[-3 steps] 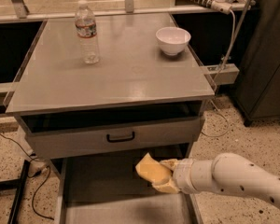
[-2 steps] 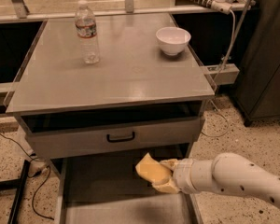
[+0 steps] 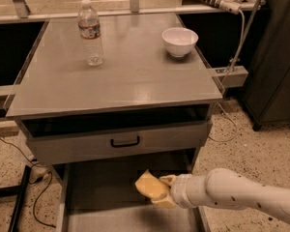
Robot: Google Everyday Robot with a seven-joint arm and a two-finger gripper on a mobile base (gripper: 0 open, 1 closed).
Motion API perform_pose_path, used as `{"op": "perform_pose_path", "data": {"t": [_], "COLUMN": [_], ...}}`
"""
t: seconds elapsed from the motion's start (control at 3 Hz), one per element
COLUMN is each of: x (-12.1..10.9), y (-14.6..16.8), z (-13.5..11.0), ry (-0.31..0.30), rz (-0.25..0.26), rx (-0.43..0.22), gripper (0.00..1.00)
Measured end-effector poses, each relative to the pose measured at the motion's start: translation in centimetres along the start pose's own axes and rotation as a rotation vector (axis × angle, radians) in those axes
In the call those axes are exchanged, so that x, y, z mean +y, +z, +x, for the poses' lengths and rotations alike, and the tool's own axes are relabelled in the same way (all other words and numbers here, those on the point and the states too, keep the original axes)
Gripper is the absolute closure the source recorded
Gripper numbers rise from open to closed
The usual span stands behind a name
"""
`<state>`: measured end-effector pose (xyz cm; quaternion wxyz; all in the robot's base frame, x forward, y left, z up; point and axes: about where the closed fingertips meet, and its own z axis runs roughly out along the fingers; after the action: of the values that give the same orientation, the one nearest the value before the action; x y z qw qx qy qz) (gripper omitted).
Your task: Place sponge into middle drawer
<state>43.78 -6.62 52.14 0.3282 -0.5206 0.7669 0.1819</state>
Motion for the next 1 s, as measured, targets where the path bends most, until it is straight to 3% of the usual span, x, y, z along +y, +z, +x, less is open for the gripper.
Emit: {"op": "perform_pose_path", "data": {"t": [0.67,1.0], "x": [0.6,0.6], "y": [8.8,11.6], "z": [2.8,3.3], "ry": [0.014,0.000], "rz": [-0.002,0.007], "rx": [-0.083,-0.127], "gripper": [1.00,1.00]}}
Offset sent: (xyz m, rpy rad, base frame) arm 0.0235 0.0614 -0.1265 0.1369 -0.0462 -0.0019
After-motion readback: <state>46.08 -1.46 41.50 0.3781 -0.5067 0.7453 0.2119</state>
